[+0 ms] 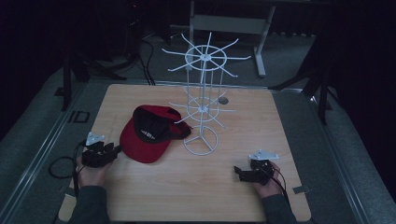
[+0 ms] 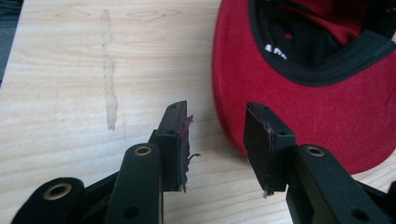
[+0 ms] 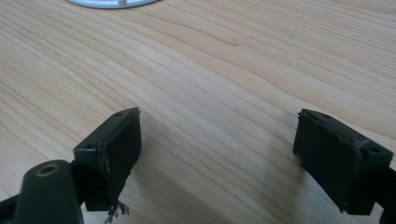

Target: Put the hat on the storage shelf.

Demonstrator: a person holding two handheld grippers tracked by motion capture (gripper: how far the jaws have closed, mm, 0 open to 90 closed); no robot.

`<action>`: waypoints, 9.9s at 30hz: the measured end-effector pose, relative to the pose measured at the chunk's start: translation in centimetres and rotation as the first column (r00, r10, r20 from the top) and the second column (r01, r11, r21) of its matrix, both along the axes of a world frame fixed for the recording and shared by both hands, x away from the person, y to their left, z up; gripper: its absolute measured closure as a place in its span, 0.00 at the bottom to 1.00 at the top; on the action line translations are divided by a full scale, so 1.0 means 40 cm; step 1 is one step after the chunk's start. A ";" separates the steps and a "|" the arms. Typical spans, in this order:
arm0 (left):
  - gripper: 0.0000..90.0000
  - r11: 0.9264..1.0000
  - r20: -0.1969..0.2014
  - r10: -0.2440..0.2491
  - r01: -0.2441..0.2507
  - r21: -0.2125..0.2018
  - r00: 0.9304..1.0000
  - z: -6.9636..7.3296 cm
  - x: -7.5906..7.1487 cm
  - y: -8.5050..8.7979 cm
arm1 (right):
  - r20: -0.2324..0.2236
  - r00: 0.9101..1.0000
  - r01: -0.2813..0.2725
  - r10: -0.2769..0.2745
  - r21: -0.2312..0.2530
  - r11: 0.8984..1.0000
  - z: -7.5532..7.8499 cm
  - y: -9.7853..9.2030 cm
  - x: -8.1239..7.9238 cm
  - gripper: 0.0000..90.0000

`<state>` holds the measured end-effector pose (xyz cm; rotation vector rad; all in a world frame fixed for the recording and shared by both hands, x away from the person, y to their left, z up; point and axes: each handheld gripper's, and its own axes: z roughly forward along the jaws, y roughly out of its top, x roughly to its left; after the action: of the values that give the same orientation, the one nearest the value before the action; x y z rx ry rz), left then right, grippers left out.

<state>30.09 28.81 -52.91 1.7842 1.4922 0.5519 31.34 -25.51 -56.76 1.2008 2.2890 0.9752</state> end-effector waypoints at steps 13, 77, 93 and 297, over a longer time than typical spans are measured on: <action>0.66 0.997 -0.048 -0.066 0.069 0.046 0.997 0.016 0.063 -0.022 | 0.000 1.000 0.000 0.000 -0.001 1.000 0.000 0.000 0.000 0.17; 0.96 0.912 -0.167 -0.397 0.368 -0.179 0.902 -0.001 0.069 -0.152 | 0.001 1.000 -0.001 0.001 -0.001 1.000 0.000 0.000 0.000 0.17; 0.96 0.951 -0.066 -0.274 0.260 -0.165 0.960 0.066 0.050 -0.087 | 0.001 1.000 -0.001 0.001 -0.001 1.000 0.000 0.000 0.000 0.17; 0.96 0.974 0.443 -0.083 0.167 -0.154 0.893 0.481 -0.036 -0.102 | 0.000 1.000 -0.001 0.001 -0.002 1.000 0.000 0.000 0.000 0.17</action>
<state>28.66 24.73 -33.65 1.4767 1.0736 0.6685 31.35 -25.52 -56.74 1.1988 2.2900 0.9731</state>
